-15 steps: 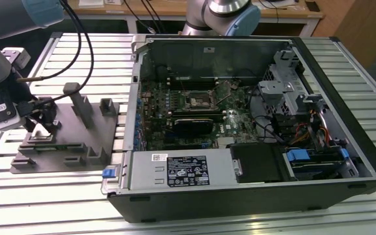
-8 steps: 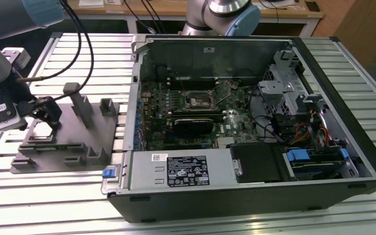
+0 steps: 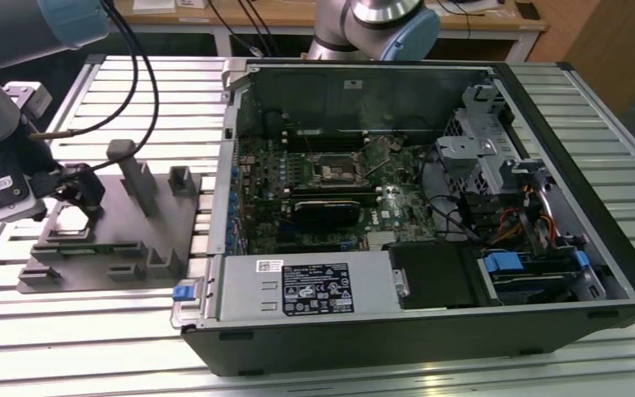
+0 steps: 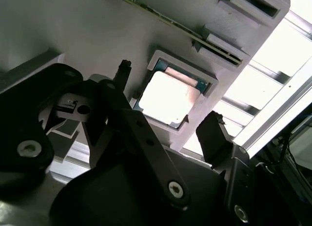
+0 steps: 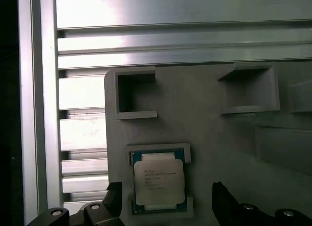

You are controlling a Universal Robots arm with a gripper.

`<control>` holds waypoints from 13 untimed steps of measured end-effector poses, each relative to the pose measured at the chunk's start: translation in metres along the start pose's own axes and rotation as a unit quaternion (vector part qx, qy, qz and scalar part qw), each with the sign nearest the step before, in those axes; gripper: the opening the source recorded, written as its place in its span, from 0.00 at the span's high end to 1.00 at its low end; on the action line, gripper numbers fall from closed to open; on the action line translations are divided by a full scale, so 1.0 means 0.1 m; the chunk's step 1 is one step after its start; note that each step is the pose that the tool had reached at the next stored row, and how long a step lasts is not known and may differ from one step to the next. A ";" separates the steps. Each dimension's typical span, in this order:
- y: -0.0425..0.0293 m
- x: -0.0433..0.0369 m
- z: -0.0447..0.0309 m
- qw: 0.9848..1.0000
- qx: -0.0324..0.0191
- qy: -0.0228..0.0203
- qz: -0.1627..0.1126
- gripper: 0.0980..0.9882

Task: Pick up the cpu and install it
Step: 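Pick up the cpu and move it towards the insertion slot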

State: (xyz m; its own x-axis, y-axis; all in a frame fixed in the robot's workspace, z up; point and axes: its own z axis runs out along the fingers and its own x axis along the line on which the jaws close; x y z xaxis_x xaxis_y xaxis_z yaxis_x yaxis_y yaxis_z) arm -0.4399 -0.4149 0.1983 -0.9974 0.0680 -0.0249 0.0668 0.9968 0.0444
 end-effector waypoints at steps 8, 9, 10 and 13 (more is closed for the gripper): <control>-0.004 0.002 0.096 1.000 -0.001 0.001 -0.025 0.19; -0.002 0.003 0.105 1.000 -0.001 0.001 -0.026 0.19; 0.002 0.004 0.113 1.000 -0.001 0.001 -0.026 0.19; 0.009 0.006 0.140 1.000 -0.001 0.001 -0.026 0.19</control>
State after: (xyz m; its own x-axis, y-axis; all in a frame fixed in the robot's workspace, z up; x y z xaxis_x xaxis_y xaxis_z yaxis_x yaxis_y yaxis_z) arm -0.4400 -0.4134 0.1844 -0.9996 0.0150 -0.0247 0.0139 0.9989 0.0444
